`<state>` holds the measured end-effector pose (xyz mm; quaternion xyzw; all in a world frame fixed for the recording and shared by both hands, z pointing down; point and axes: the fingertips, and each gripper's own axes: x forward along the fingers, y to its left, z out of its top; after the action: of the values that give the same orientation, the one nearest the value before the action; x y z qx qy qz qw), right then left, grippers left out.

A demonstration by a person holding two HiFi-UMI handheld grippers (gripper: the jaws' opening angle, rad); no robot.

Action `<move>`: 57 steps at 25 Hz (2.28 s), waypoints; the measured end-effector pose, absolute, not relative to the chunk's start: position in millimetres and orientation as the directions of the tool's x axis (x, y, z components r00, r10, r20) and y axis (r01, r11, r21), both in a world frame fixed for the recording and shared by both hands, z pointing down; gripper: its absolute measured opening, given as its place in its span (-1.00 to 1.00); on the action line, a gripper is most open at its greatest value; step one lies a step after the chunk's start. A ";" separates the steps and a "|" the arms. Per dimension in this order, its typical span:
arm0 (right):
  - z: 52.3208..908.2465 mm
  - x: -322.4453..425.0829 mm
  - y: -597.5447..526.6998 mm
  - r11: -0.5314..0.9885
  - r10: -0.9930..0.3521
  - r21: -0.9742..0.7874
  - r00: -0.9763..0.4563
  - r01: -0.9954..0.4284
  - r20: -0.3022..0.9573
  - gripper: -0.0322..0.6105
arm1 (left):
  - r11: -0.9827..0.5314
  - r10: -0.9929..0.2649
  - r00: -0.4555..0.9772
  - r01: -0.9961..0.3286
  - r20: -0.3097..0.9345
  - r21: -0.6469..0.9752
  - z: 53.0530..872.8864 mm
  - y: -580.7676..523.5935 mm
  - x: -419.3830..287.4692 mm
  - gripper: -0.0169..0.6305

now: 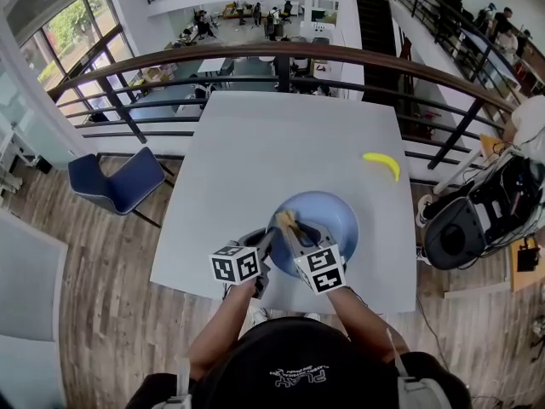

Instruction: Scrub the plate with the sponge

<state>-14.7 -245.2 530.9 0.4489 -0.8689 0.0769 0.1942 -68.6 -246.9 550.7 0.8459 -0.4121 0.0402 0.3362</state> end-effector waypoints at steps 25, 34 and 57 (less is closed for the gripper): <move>520.5 51.7 -255.9 0.398 -0.845 0.053 -0.344 -0.916 0.410 -0.69 | -0.431 -0.669 0.661 -0.718 0.340 0.547 543.8 -230.9 -89.3 -0.84; 540.9 87.1 -239.5 0.334 -0.861 0.059 -0.278 -0.941 0.426 -0.69 | -0.410 -0.703 0.632 -0.735 0.327 0.541 553.1 -219.3 -95.0 -0.84; 517.5 -78.6 -204.1 0.666 -0.690 0.038 -0.595 -0.745 0.412 -0.69 | -0.352 -0.758 0.570 -0.767 0.318 0.537 539.7 -229.3 -128.0 -0.86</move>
<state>-78.6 -204.1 517.5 0.4030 -0.8905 0.0692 0.1998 -128.0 -229.3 539.7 0.8222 -0.4636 0.0069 0.3303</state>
